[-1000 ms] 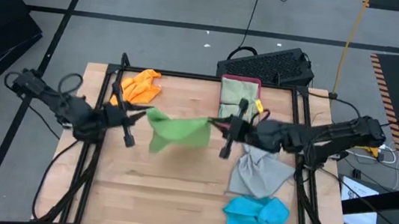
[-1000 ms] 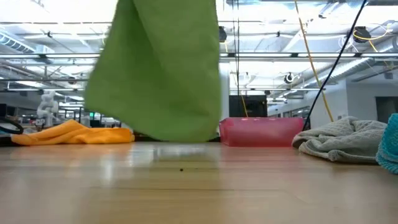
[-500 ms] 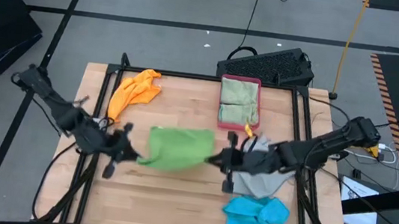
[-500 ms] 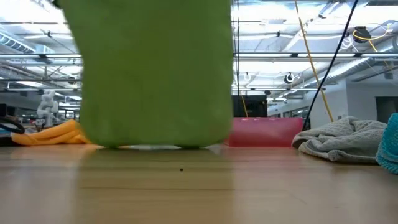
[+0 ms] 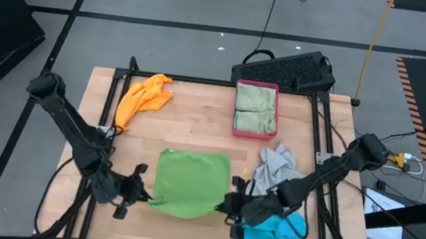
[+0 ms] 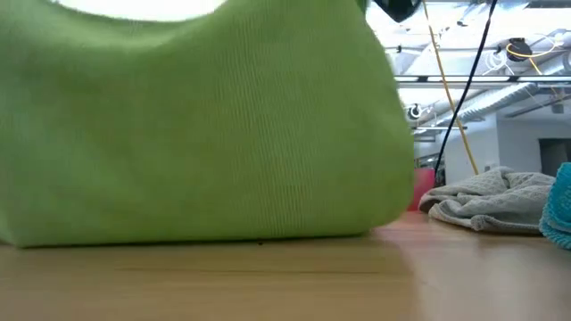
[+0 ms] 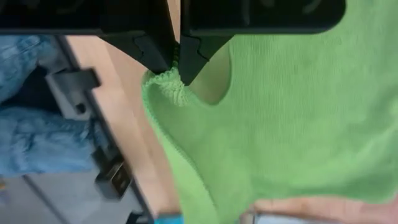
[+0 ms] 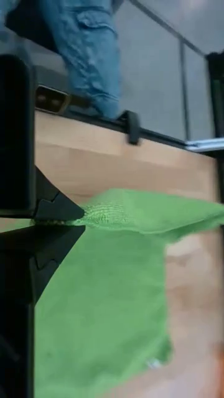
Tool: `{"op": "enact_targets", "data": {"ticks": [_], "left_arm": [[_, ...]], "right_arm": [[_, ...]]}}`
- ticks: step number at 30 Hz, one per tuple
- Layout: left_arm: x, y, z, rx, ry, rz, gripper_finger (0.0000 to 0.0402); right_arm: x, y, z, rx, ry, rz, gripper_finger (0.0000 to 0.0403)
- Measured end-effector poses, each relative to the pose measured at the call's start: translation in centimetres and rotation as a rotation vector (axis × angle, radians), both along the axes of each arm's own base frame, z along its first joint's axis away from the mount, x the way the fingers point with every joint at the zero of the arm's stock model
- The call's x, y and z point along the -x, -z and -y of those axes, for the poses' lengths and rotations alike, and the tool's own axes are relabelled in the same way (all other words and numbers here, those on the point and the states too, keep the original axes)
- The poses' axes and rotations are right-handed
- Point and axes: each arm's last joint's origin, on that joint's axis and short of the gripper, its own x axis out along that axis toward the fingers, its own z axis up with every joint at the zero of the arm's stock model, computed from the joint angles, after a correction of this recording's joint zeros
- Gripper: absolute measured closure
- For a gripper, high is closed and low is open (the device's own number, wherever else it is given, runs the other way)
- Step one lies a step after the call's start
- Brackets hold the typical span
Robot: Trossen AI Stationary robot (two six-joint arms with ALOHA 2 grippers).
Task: Fold microfiber towels
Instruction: Fold the dark green microfiber cloth
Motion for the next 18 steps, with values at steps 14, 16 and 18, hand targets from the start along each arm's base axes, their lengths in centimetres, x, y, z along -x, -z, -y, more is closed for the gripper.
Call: {"op": "enact_targets", "data": {"ticks": [14,16,18], "left_arm": [[-0.7,3.5,2.4,-0.002,-0.013,-0.083,0.0388],[-0.8,3.6,2.4,-0.024,-0.023,-0.068,0.0395],[-0.8,3.7,2.2,-0.058,-0.055,-0.055,0.0396]], "right_arm": [[-0.6,4.6,-2.2,-0.008,-0.083,-0.140,0.0397],[-0.7,4.7,-1.9,0.013,-0.064,-0.125,0.0397],[-0.7,4.8,-1.5,0.036,-0.050,-0.124,0.0397]]}}
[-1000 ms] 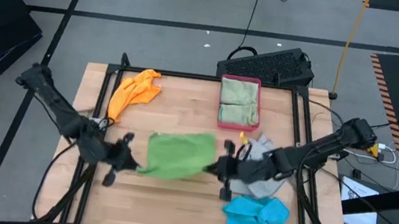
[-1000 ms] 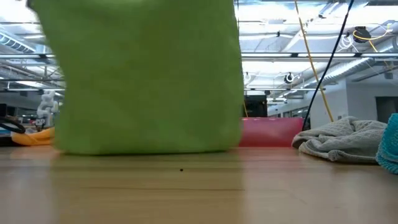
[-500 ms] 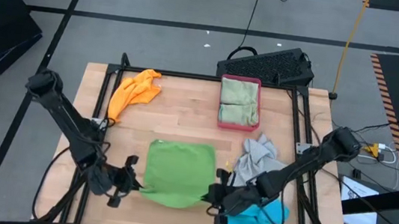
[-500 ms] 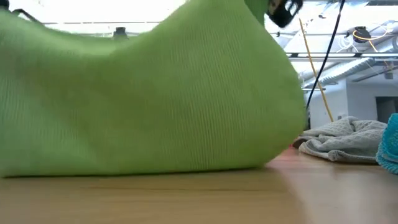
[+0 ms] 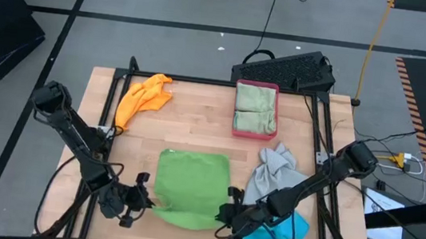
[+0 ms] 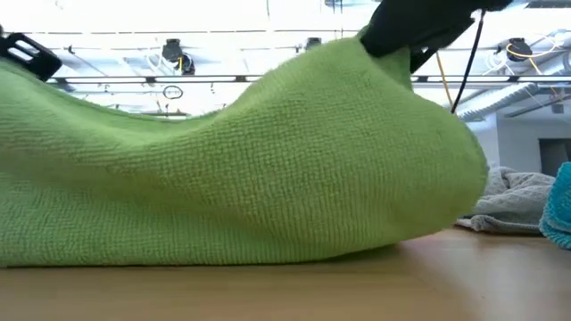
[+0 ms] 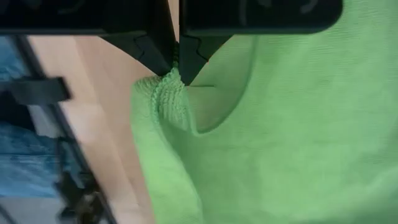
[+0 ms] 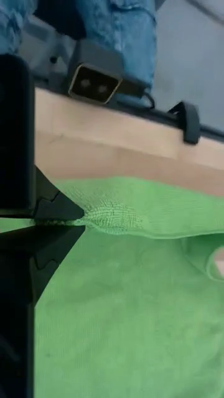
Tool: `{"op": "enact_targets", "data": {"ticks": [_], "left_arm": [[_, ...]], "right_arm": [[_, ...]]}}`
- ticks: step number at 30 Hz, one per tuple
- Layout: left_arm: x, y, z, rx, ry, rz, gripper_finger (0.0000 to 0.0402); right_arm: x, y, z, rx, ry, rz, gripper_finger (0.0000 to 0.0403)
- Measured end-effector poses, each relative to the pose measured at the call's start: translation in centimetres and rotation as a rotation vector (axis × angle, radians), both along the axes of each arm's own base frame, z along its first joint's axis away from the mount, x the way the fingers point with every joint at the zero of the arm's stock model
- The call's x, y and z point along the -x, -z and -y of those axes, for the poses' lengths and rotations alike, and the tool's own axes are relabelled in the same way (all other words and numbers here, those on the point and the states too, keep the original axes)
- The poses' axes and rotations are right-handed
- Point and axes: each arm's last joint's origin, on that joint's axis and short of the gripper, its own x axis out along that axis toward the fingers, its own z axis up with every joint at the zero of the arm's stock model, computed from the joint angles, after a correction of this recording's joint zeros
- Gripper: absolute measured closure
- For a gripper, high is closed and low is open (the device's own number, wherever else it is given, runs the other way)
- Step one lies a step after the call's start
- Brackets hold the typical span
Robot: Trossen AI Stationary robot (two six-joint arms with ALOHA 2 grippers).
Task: Fold microfiber towels
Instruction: Fold the dark green microfiber cloth
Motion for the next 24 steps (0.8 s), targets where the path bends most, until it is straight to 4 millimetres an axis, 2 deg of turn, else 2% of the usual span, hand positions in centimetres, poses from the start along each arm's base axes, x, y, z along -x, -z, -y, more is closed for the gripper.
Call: {"op": "enact_targets", "data": {"ticks": [4,7,10,13,16,19,24], "left_arm": [[-0.3,-1.1,-0.3,0.001,-0.008,0.054,0.0388],[-0.5,-3.9,0.2,0.075,0.034,0.141,0.0394],[0.1,-6.5,0.7,0.201,0.113,0.156,0.0397],[1.2,-8.0,1.1,0.324,0.147,0.142,0.0388],[2.0,-7.8,1.3,0.326,0.148,0.099,0.0385],[2.3,-6.7,1.1,0.297,0.095,0.034,0.0394],[2.4,-4.6,0.9,0.256,0.004,-0.071,0.0389]], "right_arm": [[-0.6,-0.1,1.1,0.043,-0.010,0.010,0.0397],[-0.7,-0.8,1.8,0.064,-0.022,0.031,0.0397],[-0.5,-2.1,2.4,0.059,-0.020,0.058,0.0397],[-0.3,-3.1,2.6,0.047,-0.020,0.084,0.0397],[-0.1,-3.4,2.4,0.013,-0.061,0.087,0.0397],[0.0,-3.4,2.2,-0.015,-0.089,0.073,0.0397],[0.4,-1.8,2.5,-0.040,-0.054,0.063,0.0397]]}}
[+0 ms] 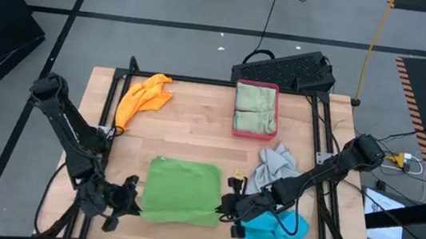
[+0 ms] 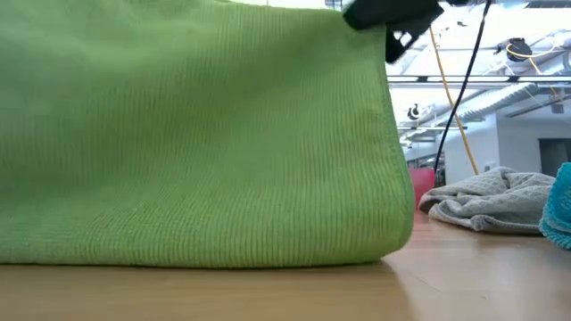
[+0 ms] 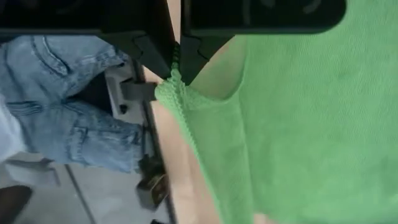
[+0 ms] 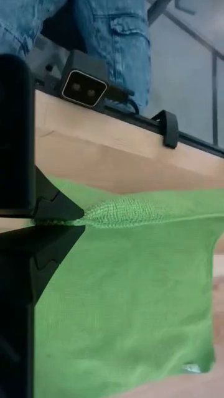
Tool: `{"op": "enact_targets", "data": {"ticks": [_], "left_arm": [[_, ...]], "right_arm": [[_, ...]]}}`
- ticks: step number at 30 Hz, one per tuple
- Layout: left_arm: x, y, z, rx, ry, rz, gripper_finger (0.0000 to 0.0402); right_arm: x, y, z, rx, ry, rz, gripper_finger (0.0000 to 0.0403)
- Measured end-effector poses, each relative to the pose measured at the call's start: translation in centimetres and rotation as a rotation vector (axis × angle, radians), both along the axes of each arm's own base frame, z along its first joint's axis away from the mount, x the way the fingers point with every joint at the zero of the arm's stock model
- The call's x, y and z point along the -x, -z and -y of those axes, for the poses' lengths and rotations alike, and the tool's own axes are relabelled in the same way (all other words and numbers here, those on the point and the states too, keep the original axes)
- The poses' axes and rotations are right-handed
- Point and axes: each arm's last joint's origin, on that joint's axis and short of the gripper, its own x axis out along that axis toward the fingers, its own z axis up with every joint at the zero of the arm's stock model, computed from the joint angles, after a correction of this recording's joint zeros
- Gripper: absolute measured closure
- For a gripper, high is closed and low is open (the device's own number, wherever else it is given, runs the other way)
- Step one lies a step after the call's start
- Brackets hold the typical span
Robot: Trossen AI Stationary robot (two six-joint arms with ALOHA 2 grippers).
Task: Fold microfiber towels
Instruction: Fold the dark green microfiber cloth
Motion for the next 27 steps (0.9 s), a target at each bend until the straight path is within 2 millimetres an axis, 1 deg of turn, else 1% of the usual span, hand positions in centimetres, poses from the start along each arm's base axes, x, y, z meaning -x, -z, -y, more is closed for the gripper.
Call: {"op": "enact_targets", "data": {"ticks": [5,8,11,15,19,23,27], "left_arm": [[0.3,1.0,-0.6,-0.064,-0.052,-0.086,0.0386],[0.6,1.6,-1.4,-0.113,-0.096,-0.156,0.0396],[0.9,1.9,-1.8,-0.156,-0.110,-0.204,0.0393],[1.2,1.7,-2.3,-0.186,-0.106,-0.214,0.0388],[1.3,0.8,-2.7,-0.193,-0.108,-0.136,0.0397],[1.1,0.8,-4.3,-0.277,-0.230,-0.124,0.0391],[0.7,1.4,-5.4,-0.332,-0.316,-0.191,0.0390]], "right_arm": [[0.1,1.5,0.9,-0.033,0.038,0.059,0.0397],[-0.4,1.8,1.9,-0.049,0.112,0.161,0.0397],[-0.7,2.2,3.0,-0.064,0.142,0.217,0.0397],[-0.8,2.6,4.0,-0.033,0.147,0.225,0.0397],[-1.1,2.9,4.9,-0.012,0.168,0.203,0.0397],[-1.5,2.9,6.1,0.020,0.211,0.206,0.0397],[-1.7,3.5,7.1,0.060,0.262,0.175,0.0397]]}}
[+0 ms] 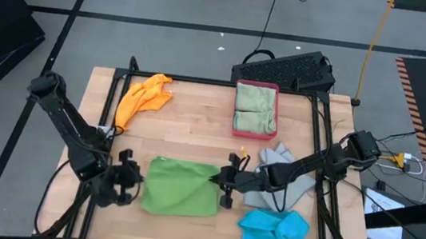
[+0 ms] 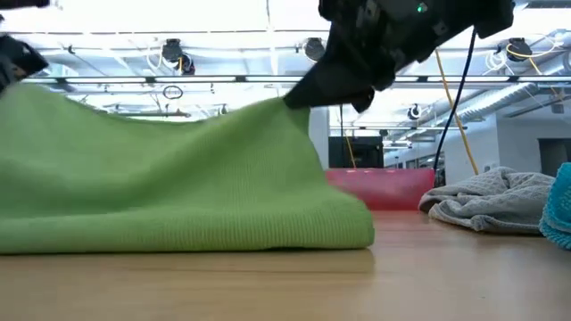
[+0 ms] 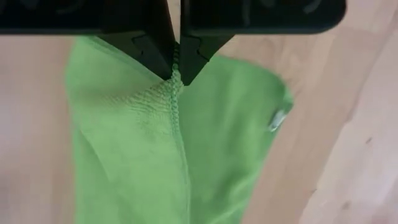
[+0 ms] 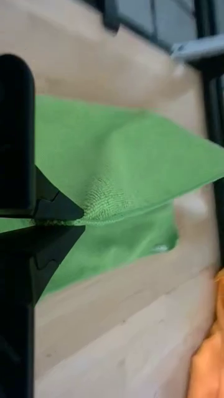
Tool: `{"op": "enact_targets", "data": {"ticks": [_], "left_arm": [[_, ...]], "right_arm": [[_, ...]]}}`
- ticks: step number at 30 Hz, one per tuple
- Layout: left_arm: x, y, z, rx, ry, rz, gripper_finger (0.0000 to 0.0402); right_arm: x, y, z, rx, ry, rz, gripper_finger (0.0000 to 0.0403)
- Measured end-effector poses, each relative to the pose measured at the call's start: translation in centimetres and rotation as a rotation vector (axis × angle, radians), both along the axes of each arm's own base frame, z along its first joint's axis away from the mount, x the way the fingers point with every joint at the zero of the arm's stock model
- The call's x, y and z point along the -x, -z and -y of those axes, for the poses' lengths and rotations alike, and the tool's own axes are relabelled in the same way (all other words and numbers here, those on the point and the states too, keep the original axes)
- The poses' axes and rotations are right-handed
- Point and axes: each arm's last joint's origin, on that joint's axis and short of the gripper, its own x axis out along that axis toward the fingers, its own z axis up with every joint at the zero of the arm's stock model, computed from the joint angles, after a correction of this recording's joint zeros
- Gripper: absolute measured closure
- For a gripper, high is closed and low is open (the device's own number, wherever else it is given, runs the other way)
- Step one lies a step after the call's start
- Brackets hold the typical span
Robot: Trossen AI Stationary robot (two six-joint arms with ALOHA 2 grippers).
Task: Fold microfiber towels
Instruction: Fold the dark green microfiber cloth
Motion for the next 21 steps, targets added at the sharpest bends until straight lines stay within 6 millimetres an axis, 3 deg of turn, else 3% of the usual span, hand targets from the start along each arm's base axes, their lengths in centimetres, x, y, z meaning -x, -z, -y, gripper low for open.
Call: {"op": "enact_targets", "data": {"ticks": [6,17,21], "left_arm": [[-0.6,0.6,-0.8,-0.015,-0.015,-0.093,0.0395],[-1.2,0.6,-1.6,-0.027,-0.061,-0.092,0.0397],[-1.6,0.7,-1.9,-0.059,-0.100,-0.072,0.0374]], "right_arm": [[0.0,0.6,0.4,-0.009,0.024,-0.044,0.0397],[0.0,1.0,1.3,0.005,0.053,-0.084,0.0393],[0.0,1.0,1.6,0.042,0.097,-0.081,0.0377]]}}
